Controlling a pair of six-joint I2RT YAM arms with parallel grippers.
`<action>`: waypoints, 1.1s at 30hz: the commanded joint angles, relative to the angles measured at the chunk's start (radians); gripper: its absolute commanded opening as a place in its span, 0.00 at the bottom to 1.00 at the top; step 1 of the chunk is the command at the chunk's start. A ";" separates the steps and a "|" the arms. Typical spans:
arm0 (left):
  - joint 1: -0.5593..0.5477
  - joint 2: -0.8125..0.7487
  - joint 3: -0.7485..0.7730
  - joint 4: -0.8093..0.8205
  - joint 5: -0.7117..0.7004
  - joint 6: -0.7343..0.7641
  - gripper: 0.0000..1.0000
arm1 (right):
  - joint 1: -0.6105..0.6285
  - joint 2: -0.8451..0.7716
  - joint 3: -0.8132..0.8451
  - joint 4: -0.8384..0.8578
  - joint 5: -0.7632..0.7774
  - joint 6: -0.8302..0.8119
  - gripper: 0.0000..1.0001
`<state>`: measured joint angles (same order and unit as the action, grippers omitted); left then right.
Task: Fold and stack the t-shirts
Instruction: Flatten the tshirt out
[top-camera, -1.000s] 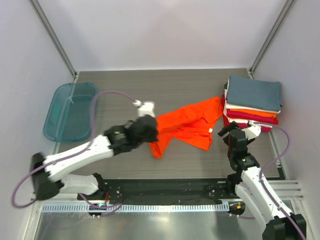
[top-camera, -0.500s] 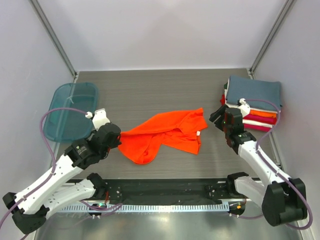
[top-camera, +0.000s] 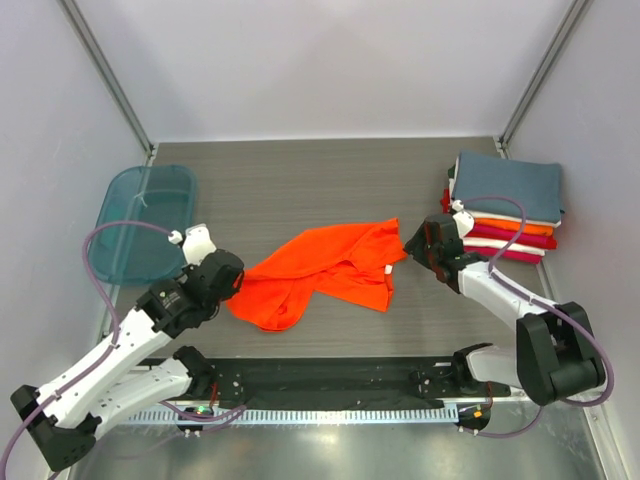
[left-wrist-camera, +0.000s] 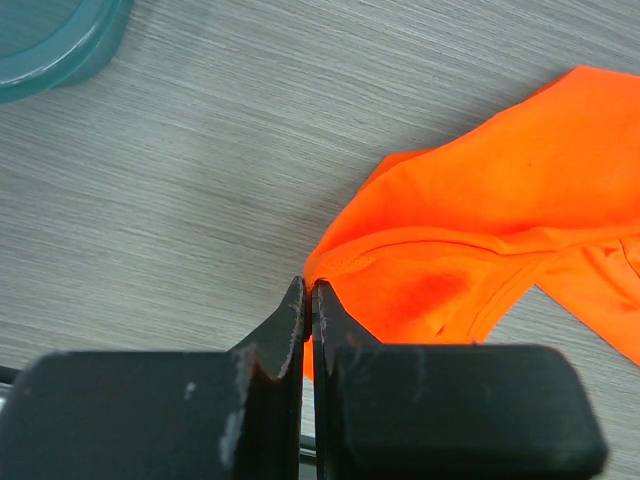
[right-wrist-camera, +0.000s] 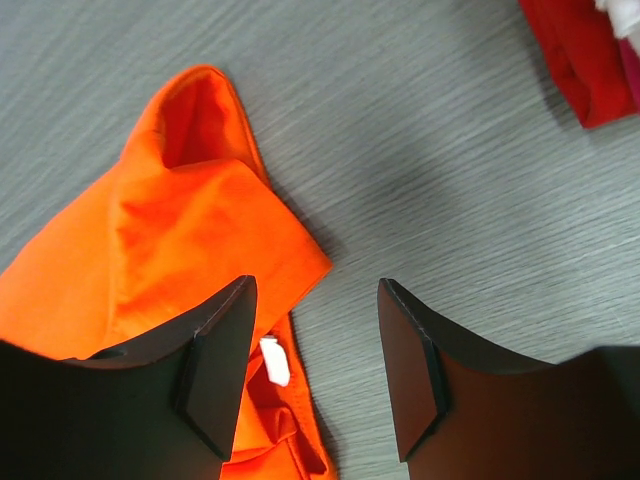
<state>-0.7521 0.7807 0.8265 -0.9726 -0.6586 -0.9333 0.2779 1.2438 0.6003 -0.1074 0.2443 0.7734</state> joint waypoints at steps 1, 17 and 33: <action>0.005 -0.020 -0.009 0.051 -0.015 -0.010 0.00 | 0.003 0.040 0.035 0.038 0.001 0.035 0.57; 0.005 -0.050 -0.032 0.084 0.014 -0.022 0.00 | 0.006 0.193 0.016 0.164 -0.033 0.095 0.47; 0.005 -0.032 -0.026 0.083 -0.013 -0.012 0.00 | 0.018 0.227 0.062 0.155 -0.057 0.095 0.01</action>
<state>-0.7509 0.7441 0.7944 -0.9237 -0.6350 -0.9375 0.2909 1.4929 0.6178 0.0322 0.1913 0.8757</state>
